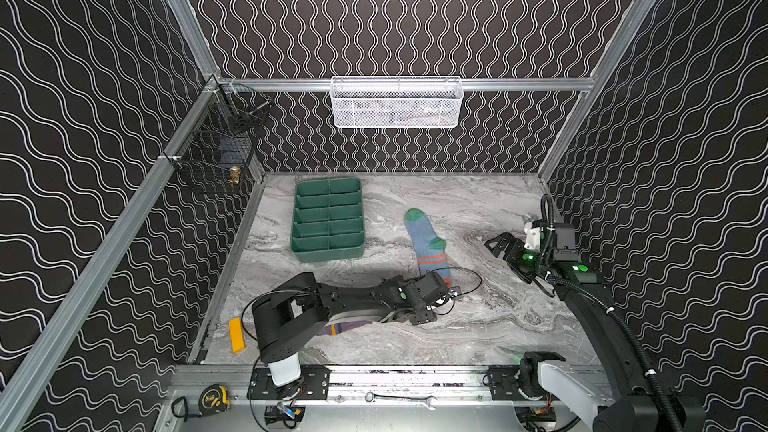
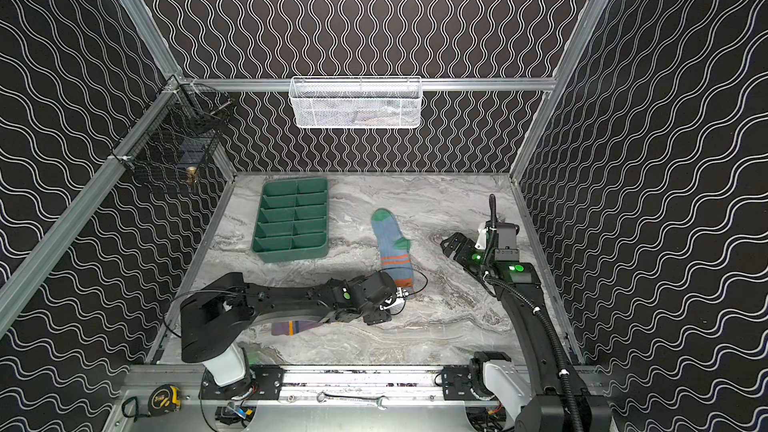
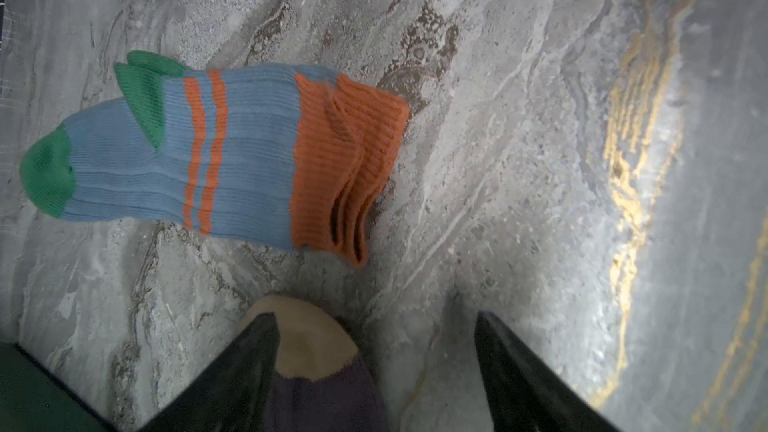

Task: Roll the socks
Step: 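Grasp the blue sock's orange cuff with the left gripper while the right arm withdraws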

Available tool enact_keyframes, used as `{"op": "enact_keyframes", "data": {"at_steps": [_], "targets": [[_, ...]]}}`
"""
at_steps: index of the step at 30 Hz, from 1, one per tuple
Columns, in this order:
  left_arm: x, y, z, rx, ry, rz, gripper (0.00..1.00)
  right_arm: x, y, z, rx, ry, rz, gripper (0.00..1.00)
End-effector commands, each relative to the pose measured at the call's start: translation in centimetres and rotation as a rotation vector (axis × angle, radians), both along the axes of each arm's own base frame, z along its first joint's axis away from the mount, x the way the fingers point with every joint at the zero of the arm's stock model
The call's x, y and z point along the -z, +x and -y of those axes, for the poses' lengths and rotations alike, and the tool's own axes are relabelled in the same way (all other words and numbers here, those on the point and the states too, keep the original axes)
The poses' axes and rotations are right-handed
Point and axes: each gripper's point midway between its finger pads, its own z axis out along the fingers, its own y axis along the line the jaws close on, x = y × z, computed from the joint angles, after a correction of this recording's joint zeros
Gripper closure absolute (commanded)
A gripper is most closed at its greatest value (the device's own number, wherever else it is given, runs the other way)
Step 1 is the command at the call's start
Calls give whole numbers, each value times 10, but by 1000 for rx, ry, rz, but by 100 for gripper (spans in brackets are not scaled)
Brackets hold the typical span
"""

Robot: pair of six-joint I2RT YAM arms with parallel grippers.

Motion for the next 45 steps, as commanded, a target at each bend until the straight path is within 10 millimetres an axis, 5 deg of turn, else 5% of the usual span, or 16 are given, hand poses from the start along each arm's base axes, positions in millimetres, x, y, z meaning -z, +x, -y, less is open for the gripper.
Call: {"op": "enact_keyframes", "data": {"at_steps": [1, 20, 28, 36, 45], "targets": [[-2, 5, 16, -3, -62, 2, 22, -5, 1, -1, -12, 5, 20, 0], [34, 35, 9, -54, -34, -72, 48, -9, 2, -6, -40, 26, 39, 0], [36, 40, 12, -62, -44, -88, 76, -9, 0, -9, -76, 17, 43, 0], [39, 27, -4, -55, 5, -200, 99, -18, -5, -5, -100, -43, 93, 7], [55, 8, -27, -74, 45, -429, 100, -37, -3, -25, -221, -366, 259, 19]]}}
